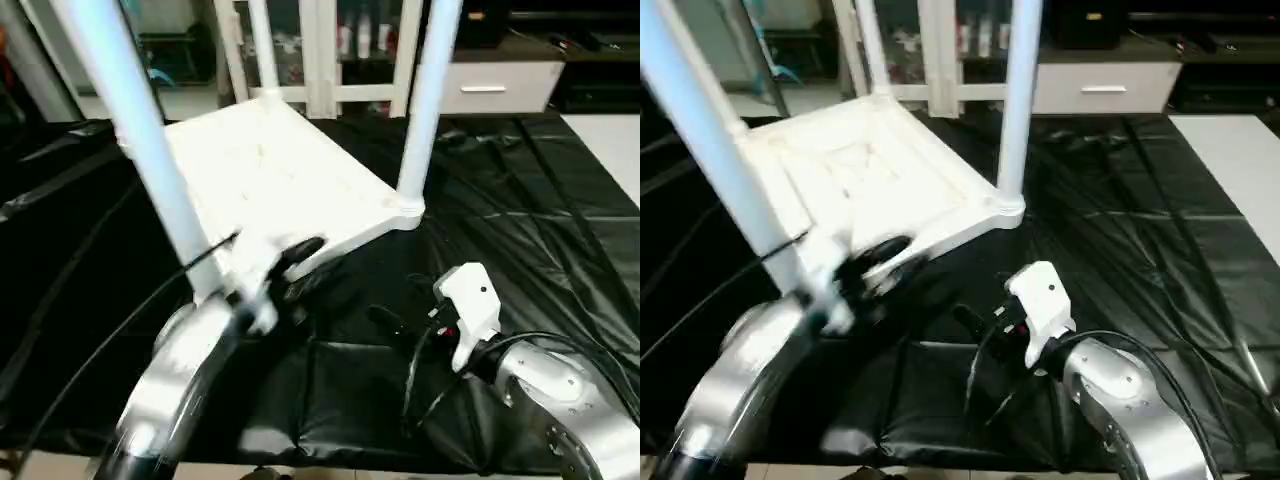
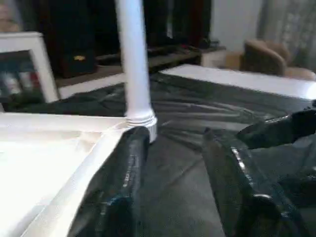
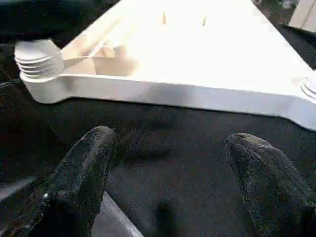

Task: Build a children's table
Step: Rotate leg to tighten, then rotate table base

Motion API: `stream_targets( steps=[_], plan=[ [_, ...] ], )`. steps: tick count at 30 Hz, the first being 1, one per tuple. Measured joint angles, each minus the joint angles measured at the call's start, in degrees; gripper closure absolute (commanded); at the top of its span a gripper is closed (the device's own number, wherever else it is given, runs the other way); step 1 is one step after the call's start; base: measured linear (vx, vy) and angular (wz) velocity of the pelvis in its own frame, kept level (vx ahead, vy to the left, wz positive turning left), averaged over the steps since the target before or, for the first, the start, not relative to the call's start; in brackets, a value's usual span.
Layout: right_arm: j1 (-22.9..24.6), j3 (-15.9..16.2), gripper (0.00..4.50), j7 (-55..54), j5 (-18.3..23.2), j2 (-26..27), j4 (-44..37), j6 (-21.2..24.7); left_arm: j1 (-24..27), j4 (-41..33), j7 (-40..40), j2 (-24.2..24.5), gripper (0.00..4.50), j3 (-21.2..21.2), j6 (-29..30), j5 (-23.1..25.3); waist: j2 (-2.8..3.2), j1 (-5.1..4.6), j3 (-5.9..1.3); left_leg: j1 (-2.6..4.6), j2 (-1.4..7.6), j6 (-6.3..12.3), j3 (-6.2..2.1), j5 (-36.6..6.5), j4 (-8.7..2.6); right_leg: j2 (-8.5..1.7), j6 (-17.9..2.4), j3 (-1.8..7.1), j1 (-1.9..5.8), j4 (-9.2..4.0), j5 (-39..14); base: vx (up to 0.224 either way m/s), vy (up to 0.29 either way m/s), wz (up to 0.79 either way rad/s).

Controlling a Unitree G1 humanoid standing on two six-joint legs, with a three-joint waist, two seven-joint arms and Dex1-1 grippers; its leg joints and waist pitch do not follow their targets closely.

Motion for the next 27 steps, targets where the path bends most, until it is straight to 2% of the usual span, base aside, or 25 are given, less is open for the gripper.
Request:
stream_targets(
  steps=[3, 6, 8, 11, 13, 17, 18, 22, 27],
  plan=[
    [0.0, 0.2, 0.63, 0.1, 0.0, 0.3, 0.2, -0.4, 4.9, -4.1, 0.2, 0.1, 1.94, 2.5, -2.6, 0.0, -0.39, -0.08, -0.15, 0.09, 0.00, -0.03, 0.00, 0.0, -0.06, 0.06, 0.0, 0.08, 0.00, 0.00, 0.0, 0.000, 0.000, 0.00],
    [0.1, 0.1, 0.63, 0.7, 0.0, 0.8, 0.6, -0.8, 10.5, -8.4, 3.2, -0.1, 1.92, 5.2, -6.6, 0.7, -0.64, -0.28, -0.19, 0.16, 0.00, -0.05, 0.00, 0.0, -0.09, 0.09, 0.1, 0.16, 0.01, 0.00, 0.0, 0.000, 0.000, 0.00],
    [0.0, 0.1, 0.63, 0.9, 0.0, 0.8, 1.2, -1.4, 13.4, -10.7, 6.0, -1.1, 1.61, 7.7, -9.4, 1.2, -0.90, -0.31, -0.21, 0.19, 0.00, -0.05, 0.00, 0.0, -0.11, 0.12, 0.1, 0.19, 0.00, 0.00, 0.0, 0.000, 0.000, 0.00],
    [0.0, 0.2, 0.63, 1.1, -0.1, 0.6, 2.3, -2.0, 15.8, -12.2, 8.3, -1.9, 1.52, 10.3, -11.6, 1.9, -1.07, -0.27, -0.31, 0.31, -0.01, -0.06, 0.00, 0.0, -0.11, 0.16, 0.1, 0.27, -0.01, -0.01, -0.1, 0.000, 0.000, 0.00],
    [0.0, 0.2, 0.63, 1.2, -0.2, 0.6, 2.7, -2.3, 17.1, -13.0, 10.2, -3.6, 1.19, 12.1, -13.4, 3.4, -1.11, -0.14, -0.28, 0.47, -0.06, -0.06, 0.00, 0.0, -0.11, 0.17, 0.2, 0.37, -0.03, -0.07, -0.1, 0.000, 0.000, 0.00],
    [0.0, 0.5, 0.63, 1.3, -0.3, 0.7, 2.8, -2.7, 21.9, -15.3, 12.6, -5.3, 0.99, 13.1, -16.5, 5.2, -1.21, -0.36, -0.31, 0.61, -0.13, -0.06, -0.01, 0.0, -0.11, 0.22, 0.4, 0.61, -0.01, -0.10, -0.2, 0.000, 0.000, 0.00],
    [0.0, 0.5, 0.63, 1.3, -0.3, 0.7, 2.8, -2.7, 23.0, -15.5, 13.6, -5.9, 0.69, 13.4, -17.3, 5.8, -1.22, -0.40, -0.30, 0.62, -0.13, -0.06, 0.00, 0.0, -0.11, 0.28, 0.4, 0.70, -0.02, -0.10, -0.2, 0.000, 0.000, 0.00],
    [0.0, 0.5, 0.63, 1.3, -0.3, 0.8, 3.3, -2.9, 22.8, -15.4, 18.5, -8.9, 0.39, 15.7, -18.5, 6.4, -1.33, -0.25, -0.24, 0.65, -0.15, -0.06, -0.04, 0.0, -0.11, 0.38, 0.4, 0.84, -0.03, -0.10, -0.2, 0.000, 0.000, 0.00],
    [0.0, 0.6, 0.63, 1.4, -0.3, 0.8, 3.3, -3.0, 18.0, -12.7, 17.8, -7.9, 0.06, 16.1, -16.0, 3.0, -1.46, -0.24, -0.20, 0.72, -0.19, -0.06, -0.06, 0.0, -0.09, 0.39, 0.4, 0.91, -0.06, -0.11, -0.2, 0.000, 0.000, 0.00]
  ],
)
